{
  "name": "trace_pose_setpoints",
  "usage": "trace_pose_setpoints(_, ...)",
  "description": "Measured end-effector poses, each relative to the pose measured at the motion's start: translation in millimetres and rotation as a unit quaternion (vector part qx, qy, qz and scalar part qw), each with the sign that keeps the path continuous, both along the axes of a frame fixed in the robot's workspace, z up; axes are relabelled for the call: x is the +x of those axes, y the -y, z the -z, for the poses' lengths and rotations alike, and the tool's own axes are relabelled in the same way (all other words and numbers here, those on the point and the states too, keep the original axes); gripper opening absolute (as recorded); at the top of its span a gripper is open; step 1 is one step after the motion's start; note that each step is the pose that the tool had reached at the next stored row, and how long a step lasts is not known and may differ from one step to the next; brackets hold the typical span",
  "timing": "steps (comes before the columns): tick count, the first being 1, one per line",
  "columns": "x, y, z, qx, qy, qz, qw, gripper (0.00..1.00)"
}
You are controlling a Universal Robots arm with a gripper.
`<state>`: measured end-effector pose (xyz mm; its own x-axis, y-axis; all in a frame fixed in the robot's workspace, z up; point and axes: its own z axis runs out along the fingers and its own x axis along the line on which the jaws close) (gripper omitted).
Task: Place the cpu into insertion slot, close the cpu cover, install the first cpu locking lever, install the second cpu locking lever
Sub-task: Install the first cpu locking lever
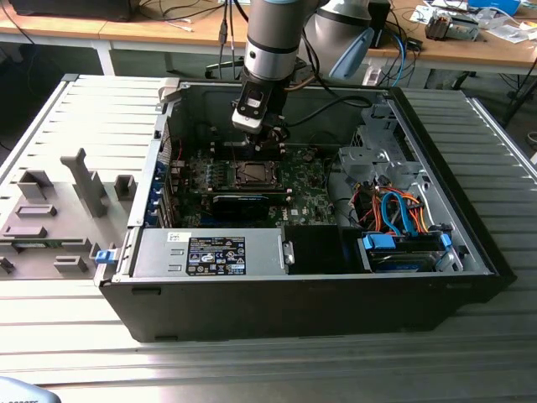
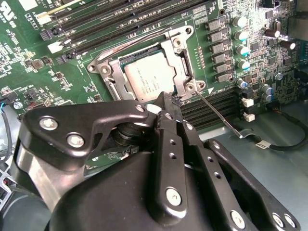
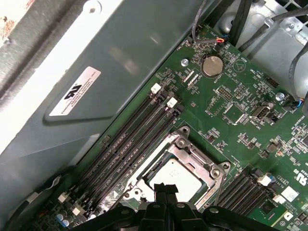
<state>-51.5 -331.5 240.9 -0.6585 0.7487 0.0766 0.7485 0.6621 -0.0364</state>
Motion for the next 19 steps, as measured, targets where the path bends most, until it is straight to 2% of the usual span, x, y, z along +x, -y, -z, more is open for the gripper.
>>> trace_pose_setpoints(19,0.0,0.0,0.0,0.0,0.0,-0.006,0.99998,0.11)
